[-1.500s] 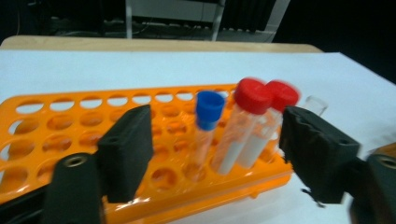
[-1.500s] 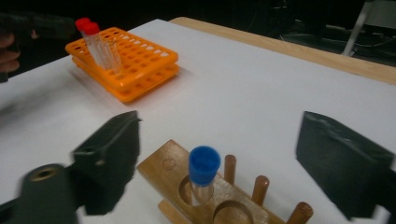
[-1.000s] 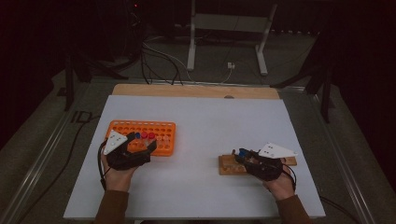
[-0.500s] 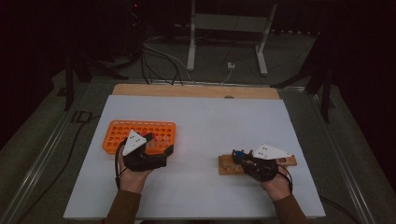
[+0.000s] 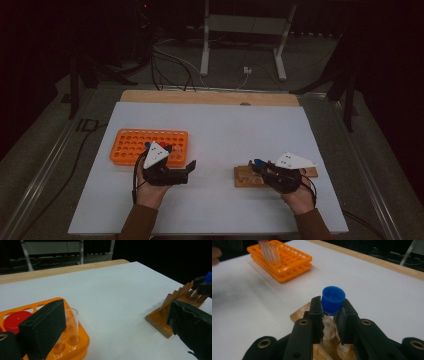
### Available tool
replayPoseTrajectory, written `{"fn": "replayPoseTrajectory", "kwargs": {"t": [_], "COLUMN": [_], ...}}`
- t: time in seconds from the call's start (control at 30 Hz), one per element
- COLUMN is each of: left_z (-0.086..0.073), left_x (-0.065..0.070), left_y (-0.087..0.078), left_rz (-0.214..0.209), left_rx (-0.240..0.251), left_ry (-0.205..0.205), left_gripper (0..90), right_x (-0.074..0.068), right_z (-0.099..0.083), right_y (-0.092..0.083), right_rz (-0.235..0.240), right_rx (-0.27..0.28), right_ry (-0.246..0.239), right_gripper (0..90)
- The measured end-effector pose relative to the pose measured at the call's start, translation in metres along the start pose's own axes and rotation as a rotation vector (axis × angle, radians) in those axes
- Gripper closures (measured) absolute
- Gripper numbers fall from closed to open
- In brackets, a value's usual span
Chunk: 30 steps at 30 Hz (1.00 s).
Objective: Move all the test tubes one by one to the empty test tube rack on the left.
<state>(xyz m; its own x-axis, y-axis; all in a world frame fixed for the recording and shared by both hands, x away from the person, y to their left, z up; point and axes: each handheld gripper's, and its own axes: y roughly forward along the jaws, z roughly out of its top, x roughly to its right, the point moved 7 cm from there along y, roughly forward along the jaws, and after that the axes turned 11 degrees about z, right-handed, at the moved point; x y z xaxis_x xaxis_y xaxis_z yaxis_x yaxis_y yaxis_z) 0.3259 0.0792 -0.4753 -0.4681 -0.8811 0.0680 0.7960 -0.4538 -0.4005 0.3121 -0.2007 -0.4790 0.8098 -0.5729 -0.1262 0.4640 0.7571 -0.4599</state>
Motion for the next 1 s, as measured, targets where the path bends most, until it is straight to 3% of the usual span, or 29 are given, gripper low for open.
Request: {"fn": "replayPoseTrajectory", "kwargs": {"t": [0.43,0.6,1.0], "left_z": [0.003,0.005,0.015], "left_x": [0.009,0.014,0.03], "left_y": [0.003,0.004,0.006], "left_rz": [0.004,0.015,-0.033], "left_rx": [-0.01,-0.001,0.045], "left_ry": [0.043,0.082,0.118], "left_gripper": [0.4,0.5,0.5], "right_x": [-0.004,-0.007,-0.01], "right_z": [0.02,0.029,0.054], "right_y": [-0.014,-0.019,-0.025], "right_rz": [0.025,0.027,0.029], "right_rx": [0.025,0.038,0.073], "right_ry": [-0.007,-0.021,-0.038], "right_gripper": [76.5,76.5,76.5]}}
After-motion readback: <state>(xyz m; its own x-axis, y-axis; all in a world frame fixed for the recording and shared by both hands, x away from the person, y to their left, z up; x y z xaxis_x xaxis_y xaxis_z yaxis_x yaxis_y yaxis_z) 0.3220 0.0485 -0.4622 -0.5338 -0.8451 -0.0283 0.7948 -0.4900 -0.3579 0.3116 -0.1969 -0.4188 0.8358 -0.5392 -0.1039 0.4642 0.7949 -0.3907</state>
